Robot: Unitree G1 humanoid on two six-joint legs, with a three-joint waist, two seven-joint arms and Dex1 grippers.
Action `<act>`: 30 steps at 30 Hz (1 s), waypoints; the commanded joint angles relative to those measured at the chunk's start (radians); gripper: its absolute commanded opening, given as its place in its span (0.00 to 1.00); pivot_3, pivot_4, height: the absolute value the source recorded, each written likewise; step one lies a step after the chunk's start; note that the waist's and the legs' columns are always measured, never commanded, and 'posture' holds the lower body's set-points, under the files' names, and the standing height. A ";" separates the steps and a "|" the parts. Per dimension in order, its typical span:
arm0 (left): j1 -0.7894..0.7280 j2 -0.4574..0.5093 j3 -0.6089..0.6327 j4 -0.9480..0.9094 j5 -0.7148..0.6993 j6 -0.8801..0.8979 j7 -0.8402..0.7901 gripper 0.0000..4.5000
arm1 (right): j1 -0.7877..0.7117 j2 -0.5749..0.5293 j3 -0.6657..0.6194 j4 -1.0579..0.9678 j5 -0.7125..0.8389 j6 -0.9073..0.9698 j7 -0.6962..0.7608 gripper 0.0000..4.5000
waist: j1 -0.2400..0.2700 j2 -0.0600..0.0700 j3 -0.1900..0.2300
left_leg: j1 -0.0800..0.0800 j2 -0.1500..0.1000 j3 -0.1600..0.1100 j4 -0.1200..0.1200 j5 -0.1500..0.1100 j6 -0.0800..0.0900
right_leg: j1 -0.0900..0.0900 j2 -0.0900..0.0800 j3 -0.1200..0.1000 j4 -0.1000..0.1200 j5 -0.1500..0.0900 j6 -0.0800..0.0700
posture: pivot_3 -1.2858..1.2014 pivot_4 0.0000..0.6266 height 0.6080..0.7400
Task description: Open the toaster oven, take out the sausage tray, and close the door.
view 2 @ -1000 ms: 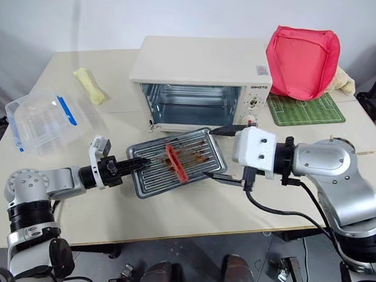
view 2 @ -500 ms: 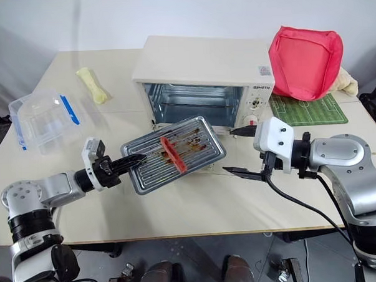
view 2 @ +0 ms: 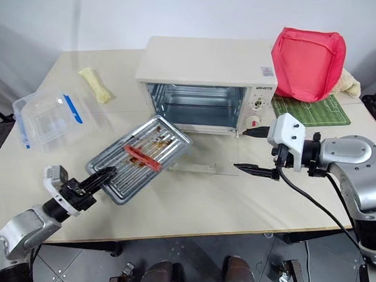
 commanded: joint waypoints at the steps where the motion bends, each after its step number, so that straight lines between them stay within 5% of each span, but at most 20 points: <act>1: 0.079 -0.032 0.066 -0.107 -0.042 -0.071 -0.026 0.00 | 0.019 -0.020 -0.033 0.041 0.031 -0.019 0.042 1.00 | -0.002 0.000 0.000 | 0.000 0.000 0.001 0.000 0.000 0.000 | 0.000 0.000 0.001 0.000 0.000 0.000 | 0.52 0.24 1.00; 17: 0.378 -0.224 0.179 -0.367 -0.042 -0.321 -0.047 0.00 | -0.054 0.033 -0.060 0.314 0.162 -0.071 0.234 1.00 | -0.007 0.000 0.000 | 0.001 0.001 0.005 0.000 -0.001 0.002 | 0.000 0.001 0.004 -0.004 0.000 -0.001 | 0.52 0.24 1.00; 28: 0.334 -0.223 0.234 -0.299 -0.042 -0.391 -0.020 0.00 | -0.052 0.045 -0.004 0.446 0.094 -0.145 0.310 1.00 | -0.007 0.000 0.000 | 0.000 0.001 0.006 0.000 -0.001 0.002 | 0.000 0.001 0.005 -0.005 0.000 -0.001 | 0.52 0.24 1.00; 30: 0.318 -0.216 0.248 -0.276 -0.042 -0.397 -0.018 0.00 | -0.043 0.039 -0.007 0.482 0.064 -0.161 0.289 0.91 | -0.007 0.000 0.000 | 0.001 0.001 0.006 0.000 -0.001 0.002 | 0.000 0.001 0.005 -0.005 0.000 -0.001 | 0.52 0.24 1.00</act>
